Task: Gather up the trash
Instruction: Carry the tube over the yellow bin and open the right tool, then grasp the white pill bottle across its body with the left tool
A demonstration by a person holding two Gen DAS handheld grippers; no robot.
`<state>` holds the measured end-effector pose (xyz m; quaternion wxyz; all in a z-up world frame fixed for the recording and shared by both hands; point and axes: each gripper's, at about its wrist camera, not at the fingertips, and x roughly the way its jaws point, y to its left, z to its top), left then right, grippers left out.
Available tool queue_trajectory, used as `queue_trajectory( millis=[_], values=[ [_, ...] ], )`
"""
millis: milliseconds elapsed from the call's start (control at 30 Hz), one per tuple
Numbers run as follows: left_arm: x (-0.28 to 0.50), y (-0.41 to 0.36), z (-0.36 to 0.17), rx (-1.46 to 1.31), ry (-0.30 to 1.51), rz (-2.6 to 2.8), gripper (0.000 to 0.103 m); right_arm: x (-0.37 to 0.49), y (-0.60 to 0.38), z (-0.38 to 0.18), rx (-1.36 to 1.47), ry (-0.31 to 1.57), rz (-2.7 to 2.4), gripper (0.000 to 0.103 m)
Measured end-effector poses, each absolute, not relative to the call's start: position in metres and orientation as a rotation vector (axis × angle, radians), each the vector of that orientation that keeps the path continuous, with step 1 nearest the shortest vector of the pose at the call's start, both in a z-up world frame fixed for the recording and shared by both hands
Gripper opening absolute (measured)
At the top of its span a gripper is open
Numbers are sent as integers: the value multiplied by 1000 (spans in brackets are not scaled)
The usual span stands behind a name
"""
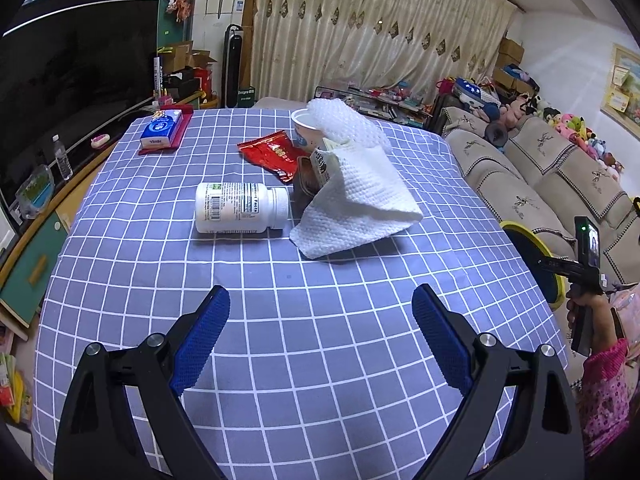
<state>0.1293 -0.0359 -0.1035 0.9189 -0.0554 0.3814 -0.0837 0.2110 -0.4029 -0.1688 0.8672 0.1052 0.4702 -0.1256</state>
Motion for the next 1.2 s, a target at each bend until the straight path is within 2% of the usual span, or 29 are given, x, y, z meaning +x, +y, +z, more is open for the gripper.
queue_trajectory(
  millis=[200,300,733,1200],
  values=[
    [139,-29,-111,-114,799,-126,92,200,-393,-157,187,950,-254,60],
    [148,-23,-112,-110,795,-87,95,199,-388,-154,197,941,-234,60],
    [212,-16,-118,-47,779,10,96,201,-369,-144,185,928,-183,60],
    [267,-4,-151,-13,859,52,96,209,-360,-152,175,949,-161,60]
  ],
)
